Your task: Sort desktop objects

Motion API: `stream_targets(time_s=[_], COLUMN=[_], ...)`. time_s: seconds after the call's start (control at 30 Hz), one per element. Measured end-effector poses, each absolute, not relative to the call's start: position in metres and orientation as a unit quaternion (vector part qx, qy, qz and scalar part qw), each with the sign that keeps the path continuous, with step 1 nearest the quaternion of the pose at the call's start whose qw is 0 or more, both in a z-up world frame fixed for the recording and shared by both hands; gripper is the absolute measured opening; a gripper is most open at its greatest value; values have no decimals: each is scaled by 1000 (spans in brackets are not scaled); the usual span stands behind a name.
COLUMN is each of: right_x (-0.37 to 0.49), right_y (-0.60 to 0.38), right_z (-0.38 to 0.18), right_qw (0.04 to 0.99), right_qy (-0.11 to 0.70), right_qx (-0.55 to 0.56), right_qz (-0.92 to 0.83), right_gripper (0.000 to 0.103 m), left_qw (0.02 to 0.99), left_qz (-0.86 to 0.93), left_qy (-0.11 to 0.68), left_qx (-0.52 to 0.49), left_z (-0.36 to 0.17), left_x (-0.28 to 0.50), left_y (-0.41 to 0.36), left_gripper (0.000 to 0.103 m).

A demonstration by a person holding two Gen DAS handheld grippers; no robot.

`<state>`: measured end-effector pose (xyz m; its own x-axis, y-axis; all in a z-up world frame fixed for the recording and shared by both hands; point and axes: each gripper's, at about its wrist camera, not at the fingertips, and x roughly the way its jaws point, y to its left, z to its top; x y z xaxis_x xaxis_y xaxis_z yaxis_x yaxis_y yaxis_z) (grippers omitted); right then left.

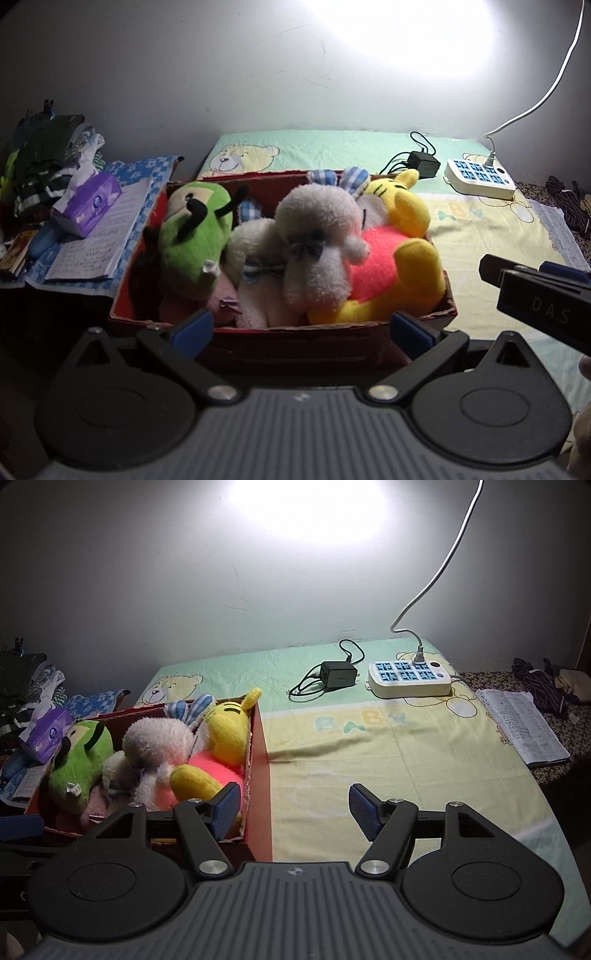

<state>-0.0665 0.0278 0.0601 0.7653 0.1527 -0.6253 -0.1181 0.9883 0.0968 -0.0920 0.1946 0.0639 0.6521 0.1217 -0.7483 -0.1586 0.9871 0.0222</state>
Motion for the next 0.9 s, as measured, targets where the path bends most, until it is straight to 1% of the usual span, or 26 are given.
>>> stream_targets(time_s=[0.1, 0.4, 0.63, 0.9], right_x=[-69, -69, -67, -64], right_y=[41, 75, 96, 104], right_z=[68, 81, 83, 81], right_qw=[944, 949, 949, 948], right_qy=[322, 302, 301, 304], right_qx=[25, 22, 21, 24], right_qz=[74, 88, 96, 89], right_gripper=[72, 72, 73, 76], left_qw=[912, 910, 905, 901], left_qz=[85, 100, 116, 116], left_qy=[400, 402, 410, 419], left_qx=[-19, -9, -9, -5], left_z=[69, 75, 75, 73], left_x=[-92, -86, -79, -76], left_y=[207, 238, 260, 269], left_gripper=[102, 102, 102, 102])
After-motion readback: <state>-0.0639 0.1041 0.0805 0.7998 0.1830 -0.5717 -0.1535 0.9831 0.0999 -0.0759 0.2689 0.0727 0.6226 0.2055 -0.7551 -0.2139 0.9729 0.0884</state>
